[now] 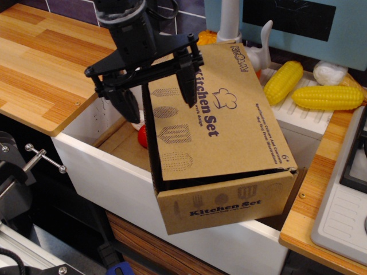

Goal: Open brown1fbox flap

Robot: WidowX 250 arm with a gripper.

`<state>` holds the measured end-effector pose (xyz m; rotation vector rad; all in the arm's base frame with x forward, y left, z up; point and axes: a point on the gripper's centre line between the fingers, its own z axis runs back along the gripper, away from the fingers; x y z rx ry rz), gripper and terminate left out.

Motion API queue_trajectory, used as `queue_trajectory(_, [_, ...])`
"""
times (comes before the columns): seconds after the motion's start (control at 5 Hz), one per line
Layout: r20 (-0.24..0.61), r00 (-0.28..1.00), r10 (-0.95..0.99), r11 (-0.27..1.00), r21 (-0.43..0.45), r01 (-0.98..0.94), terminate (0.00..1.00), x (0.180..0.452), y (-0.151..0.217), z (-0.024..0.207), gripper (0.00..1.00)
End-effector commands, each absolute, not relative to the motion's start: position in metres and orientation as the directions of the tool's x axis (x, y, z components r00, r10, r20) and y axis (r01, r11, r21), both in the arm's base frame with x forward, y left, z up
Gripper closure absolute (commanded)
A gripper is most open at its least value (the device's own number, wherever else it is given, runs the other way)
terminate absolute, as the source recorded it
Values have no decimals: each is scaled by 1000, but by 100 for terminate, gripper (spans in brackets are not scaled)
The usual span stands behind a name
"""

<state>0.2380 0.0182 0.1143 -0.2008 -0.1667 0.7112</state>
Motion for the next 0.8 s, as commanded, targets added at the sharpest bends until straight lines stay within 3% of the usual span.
queue_trajectory(0.0, [117,745,656,745,-260,-615,0,245,20,106,0])
queue_trajectory(0.2, [117,746,656,747,-240,-620,0,243,21,103,0])
queue_trajectory(0.6, [111,741,663,736,-282,-616,0,243,15,96,0])
